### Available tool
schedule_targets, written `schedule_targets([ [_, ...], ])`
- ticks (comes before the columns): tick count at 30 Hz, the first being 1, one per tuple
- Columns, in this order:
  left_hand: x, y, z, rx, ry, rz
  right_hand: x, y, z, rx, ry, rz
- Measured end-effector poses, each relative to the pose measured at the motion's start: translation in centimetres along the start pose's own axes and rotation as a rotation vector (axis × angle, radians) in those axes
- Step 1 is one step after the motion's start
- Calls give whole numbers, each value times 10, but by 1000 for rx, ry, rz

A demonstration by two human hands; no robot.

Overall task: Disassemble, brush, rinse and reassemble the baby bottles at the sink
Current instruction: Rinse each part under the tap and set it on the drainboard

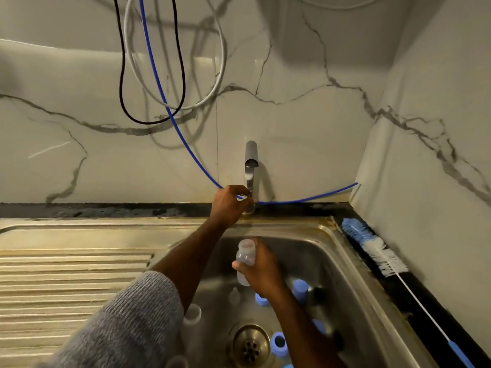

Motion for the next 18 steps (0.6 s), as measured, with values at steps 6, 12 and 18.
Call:
schedule_targets([
  [6, 3, 4, 6, 48, 10, 81, 1, -3, -3, -46, 54, -13],
  [12, 5, 4, -3, 158, -46, 97, 0, 0, -5, -47, 60, 7],
  [18, 4, 6, -6, 163, -64, 95, 0, 0, -6, -62, 66, 0],
])
Point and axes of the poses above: each hand's wrist, its own x-axis away from the middle knuckle, its own y-axis out of the palm, z = x × y, the point moved 2 cm from there along -x, towards the middle knuckle, and after that the axes turned 14 degrees about z, right-handed, at the moved point
